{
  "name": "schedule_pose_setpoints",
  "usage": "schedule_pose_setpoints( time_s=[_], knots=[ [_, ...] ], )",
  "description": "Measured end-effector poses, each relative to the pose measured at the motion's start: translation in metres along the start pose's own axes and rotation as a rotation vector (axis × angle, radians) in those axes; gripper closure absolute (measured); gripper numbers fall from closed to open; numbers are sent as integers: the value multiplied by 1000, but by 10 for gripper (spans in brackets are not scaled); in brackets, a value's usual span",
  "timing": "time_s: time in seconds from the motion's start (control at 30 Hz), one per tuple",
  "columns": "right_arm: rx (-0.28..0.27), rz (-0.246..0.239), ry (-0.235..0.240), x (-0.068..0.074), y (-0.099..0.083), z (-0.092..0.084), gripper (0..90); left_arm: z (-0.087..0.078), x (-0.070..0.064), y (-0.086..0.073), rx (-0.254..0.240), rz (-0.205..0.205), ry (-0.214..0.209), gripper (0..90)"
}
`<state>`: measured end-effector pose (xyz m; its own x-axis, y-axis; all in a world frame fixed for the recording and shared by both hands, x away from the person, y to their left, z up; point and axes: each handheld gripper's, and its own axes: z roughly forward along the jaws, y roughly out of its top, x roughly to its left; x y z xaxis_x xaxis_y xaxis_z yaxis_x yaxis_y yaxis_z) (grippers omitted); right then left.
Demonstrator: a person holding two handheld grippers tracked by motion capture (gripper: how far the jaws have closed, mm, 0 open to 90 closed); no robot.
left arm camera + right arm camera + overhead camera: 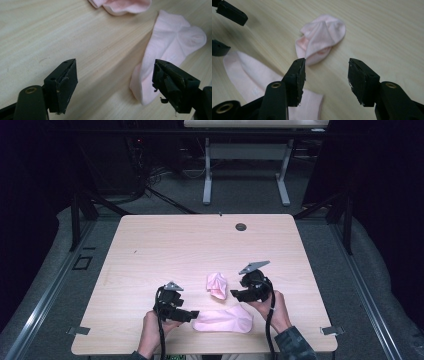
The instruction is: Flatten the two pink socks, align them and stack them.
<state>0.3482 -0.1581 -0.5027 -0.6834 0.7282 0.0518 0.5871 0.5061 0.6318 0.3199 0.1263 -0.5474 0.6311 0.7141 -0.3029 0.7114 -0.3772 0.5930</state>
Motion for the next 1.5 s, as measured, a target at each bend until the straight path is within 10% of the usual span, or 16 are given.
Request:
schedule_pose_setpoints(
  time_s=[0.43,0.8,1.13,1.5],
  knots=[
    [147,-133,5,2,57,61,508,18,6,25,13,-16,-3,257],
    [188,18,45,-7,39,89,857,37,4,46,32,-20,-30,351],
    [71,167,85,-13,31,68,870,61,-6,66,56,7,-35,432],
    [27,228,56,-15,15,66,866,80,-31,66,141,161,33,755]
  ],
)
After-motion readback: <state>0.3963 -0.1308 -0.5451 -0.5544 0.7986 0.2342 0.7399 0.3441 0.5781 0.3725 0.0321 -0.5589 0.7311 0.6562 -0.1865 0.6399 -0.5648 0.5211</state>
